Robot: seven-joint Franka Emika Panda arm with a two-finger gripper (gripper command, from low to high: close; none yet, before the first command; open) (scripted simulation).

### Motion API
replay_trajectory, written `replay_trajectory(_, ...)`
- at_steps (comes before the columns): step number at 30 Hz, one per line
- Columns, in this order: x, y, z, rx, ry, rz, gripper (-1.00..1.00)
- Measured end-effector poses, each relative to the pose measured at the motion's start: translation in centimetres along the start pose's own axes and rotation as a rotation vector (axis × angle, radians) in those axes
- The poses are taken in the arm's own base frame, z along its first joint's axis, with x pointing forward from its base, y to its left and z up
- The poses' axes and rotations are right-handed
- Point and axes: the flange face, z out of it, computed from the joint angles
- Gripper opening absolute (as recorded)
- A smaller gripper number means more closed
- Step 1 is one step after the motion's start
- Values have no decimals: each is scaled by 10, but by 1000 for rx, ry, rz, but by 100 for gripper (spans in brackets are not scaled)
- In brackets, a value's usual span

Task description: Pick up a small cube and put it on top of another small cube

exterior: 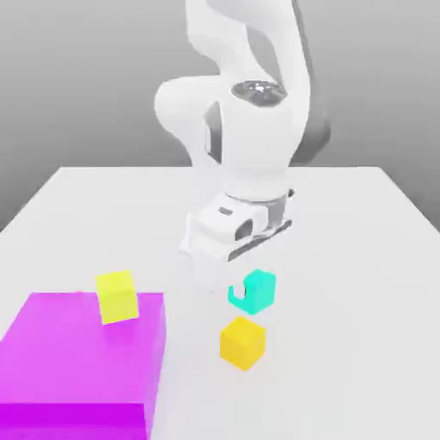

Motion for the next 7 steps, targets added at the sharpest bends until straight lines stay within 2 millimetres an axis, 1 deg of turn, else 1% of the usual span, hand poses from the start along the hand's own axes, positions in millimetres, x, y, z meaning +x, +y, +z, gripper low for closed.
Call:
replay_trajectory(4, -1, 2, 34, -1, 0, 4, -100)
replay_trajectory(5, -2, 2, 39, -3, 1, 3, 100)
replay_trajectory(7, -3, -2, 39, -3, 0, -8, 100)
